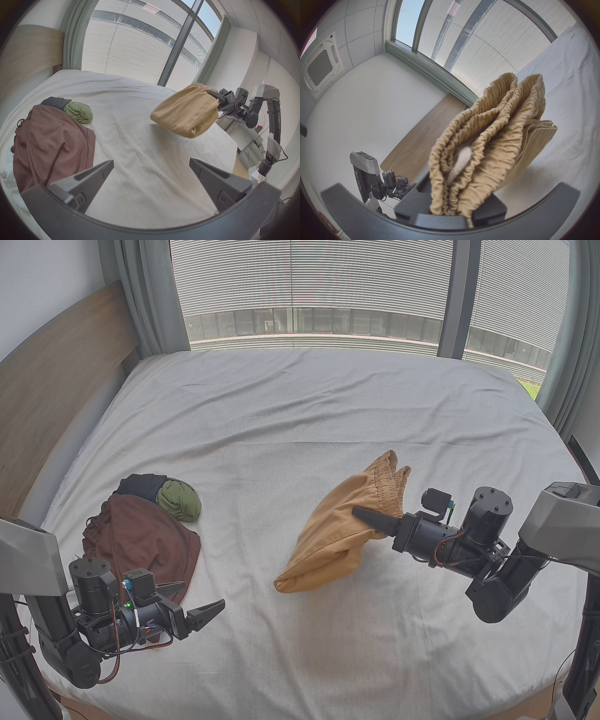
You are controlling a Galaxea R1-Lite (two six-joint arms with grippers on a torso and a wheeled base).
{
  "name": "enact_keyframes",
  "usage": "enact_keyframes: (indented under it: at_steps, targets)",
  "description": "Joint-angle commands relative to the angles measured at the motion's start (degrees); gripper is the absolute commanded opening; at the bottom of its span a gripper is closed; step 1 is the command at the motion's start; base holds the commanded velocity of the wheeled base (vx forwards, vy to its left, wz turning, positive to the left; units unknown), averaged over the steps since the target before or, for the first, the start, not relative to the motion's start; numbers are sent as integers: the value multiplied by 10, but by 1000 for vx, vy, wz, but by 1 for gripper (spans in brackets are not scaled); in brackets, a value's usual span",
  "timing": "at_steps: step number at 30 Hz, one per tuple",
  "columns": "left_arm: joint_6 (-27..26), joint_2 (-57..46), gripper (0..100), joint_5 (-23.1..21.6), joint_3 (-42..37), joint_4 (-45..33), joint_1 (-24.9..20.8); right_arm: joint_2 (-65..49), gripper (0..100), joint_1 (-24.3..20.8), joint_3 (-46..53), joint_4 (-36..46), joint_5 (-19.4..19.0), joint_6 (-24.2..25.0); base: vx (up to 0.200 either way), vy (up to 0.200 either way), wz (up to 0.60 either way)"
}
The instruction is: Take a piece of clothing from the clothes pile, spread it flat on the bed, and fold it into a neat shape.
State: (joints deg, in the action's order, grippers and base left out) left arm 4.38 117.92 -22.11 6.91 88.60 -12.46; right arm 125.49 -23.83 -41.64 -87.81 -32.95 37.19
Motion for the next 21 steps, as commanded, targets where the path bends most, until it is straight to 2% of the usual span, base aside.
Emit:
enact_keyframes:
  at_steps: [1, 12, 21]
  targets:
    - [0, 2, 100, 1, -1, 1, 0, 9, 0, -2, -37, 1, 0, 13, 0, 0, 0]
    - [0, 4, 100, 0, -3, 1, -1, 56, 0, -2, -118, 4, 0, 23, 0, 0, 0]
    - [0, 6, 100, -5, -5, 0, 0, 86, 0, 3, -221, 87, 1, 28, 0, 0, 0]
